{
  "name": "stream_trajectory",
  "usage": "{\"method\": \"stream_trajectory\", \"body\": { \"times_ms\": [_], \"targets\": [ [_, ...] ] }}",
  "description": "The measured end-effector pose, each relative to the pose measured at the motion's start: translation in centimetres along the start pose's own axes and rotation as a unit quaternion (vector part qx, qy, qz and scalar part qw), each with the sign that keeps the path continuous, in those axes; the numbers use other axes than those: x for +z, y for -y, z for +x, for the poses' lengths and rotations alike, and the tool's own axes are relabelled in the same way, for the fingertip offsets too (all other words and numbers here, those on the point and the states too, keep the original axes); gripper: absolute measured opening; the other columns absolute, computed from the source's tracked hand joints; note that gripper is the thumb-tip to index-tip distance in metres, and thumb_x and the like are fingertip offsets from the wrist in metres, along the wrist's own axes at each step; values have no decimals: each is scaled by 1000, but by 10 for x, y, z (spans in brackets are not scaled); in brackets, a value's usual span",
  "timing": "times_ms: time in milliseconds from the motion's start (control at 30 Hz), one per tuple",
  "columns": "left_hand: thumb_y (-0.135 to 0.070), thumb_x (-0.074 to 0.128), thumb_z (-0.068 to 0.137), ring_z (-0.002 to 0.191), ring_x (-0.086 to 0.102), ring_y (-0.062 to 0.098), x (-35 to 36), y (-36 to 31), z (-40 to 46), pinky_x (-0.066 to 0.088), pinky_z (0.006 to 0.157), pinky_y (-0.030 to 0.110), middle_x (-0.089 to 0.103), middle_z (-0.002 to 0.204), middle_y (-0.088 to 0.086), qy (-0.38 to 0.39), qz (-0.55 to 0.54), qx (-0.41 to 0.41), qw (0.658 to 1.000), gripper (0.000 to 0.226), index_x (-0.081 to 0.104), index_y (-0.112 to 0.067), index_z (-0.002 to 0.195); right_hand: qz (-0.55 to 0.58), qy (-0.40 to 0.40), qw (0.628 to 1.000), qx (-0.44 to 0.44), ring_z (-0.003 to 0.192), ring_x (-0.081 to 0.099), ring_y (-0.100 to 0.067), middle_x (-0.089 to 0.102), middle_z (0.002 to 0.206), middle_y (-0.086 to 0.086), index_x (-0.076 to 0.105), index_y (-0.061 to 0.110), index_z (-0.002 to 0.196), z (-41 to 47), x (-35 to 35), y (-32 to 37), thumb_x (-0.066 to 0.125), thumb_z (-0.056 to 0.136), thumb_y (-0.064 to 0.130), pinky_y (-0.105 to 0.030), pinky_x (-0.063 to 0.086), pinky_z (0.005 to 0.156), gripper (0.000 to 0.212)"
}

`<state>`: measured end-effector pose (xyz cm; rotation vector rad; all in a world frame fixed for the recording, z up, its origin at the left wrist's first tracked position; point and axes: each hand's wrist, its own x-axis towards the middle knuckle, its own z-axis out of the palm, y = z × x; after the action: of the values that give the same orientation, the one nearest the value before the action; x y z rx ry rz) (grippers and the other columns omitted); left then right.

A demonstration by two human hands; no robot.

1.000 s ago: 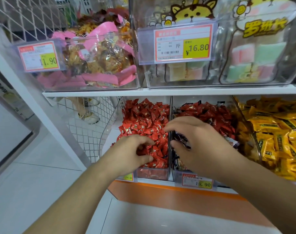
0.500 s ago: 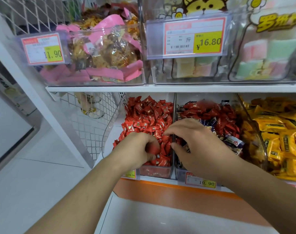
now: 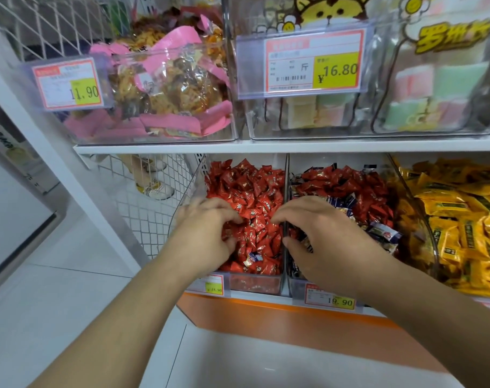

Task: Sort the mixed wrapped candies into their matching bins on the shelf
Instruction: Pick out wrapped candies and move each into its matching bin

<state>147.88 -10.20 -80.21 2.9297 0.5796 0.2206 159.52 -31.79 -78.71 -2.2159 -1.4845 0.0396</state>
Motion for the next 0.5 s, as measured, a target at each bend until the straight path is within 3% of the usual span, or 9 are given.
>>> {"method": "stream_trajectory", "body": {
  "times_ms": [100,233,333,400,500],
  "targets": [
    [-29,79,88,103,61,-1,10,-12,4,44,90,14,69,106,-22,64,-96,-1,993,24,75,-37,110,-3,4,1000,2,137,31,4,53,139,18,59,30,137,0,0,-1,59,101,23,4,12,99,37],
    [-30,82,85,98,67,2,21,-10,5,55,92,24,73,106,-19,129,-91,-30,987,25,76,-41,107,-1,2,1000,1,138,31,4,52,140,19,59,32,137,0,0,-1,58,102,24,1,12,101,36],
    [-29,82,85,101,66,2,23,-8,8,52,91,20,73,110,-21,148,-81,-30,985,28,76,-43,109,3,1,1000,1,138,31,4,52,140,19,59,31,137,0,1,-2,58,102,24,-2,15,104,36],
    [-27,83,84,96,66,2,23,-10,10,49,83,17,73,101,-20,154,-72,-25,985,24,77,-42,102,2,1,1000,-2,138,32,3,54,139,18,60,30,136,1,1,-2,59,101,23,-3,14,105,36],
    [-25,84,80,86,67,4,24,-11,10,56,78,24,72,85,-16,149,-78,-32,985,16,76,-38,83,6,3,1000,-2,138,33,3,54,139,18,61,30,136,1,1,-3,60,101,22,-1,12,105,36]
  ]
}}
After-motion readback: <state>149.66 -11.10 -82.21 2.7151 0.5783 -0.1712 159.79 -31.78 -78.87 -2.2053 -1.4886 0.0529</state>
